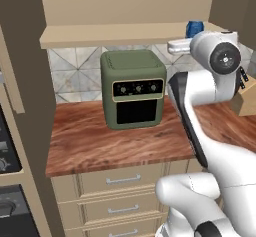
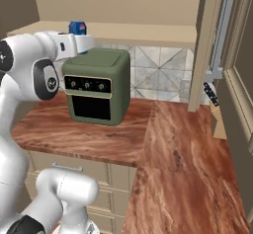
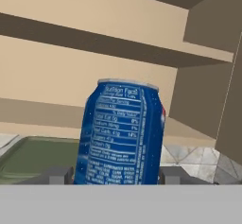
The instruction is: Pick the can from the counter and place it in the open cabinet.
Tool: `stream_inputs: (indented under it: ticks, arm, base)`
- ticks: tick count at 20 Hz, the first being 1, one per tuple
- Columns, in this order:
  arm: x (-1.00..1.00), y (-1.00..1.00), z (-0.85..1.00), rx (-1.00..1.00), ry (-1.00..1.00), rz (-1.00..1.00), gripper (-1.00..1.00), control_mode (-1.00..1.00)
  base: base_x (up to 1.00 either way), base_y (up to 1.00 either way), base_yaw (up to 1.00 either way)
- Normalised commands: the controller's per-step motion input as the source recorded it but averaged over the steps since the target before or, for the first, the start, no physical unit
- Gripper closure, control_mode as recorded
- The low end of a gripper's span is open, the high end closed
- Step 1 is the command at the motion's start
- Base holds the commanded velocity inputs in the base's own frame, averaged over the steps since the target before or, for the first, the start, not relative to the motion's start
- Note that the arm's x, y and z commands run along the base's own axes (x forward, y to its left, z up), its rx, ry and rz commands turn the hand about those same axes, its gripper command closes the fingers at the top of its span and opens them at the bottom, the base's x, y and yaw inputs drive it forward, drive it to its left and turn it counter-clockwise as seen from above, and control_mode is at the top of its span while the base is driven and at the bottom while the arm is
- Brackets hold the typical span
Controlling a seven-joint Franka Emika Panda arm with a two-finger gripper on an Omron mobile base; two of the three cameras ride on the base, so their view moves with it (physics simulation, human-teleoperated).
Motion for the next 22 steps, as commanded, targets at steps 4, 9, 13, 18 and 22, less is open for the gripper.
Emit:
stream_inputs:
  ticks: [4, 9, 13, 18, 22]
  arm:
    - [0.57, -0.11, -0.04, 0.00, 0.00, 0.01, 1.00, -1.00]
    - [0.31, -0.05, 0.28, 0.03, 0.01, 0.00, 1.00, -1.00]
    - [0.51, -0.15, 0.02, 0.00, 0.05, 0.06, 1.00, -1.00]
    - [0.58, 0.00, 0.00, 0.00, 0.06, 0.04, 1.00, -1.00]
    - [0.65, 0.00, -0.06, 0.00, 0.06, 0.04, 1.00, -1.00]
  base:
    - [0.00, 0.00, 0.00]
    - [0.00, 0.00, 0.00]
    - [0.00, 0.00, 0.00]
    - [0.00, 0.00, 0.00]
    - [0.00, 0.00, 0.00]
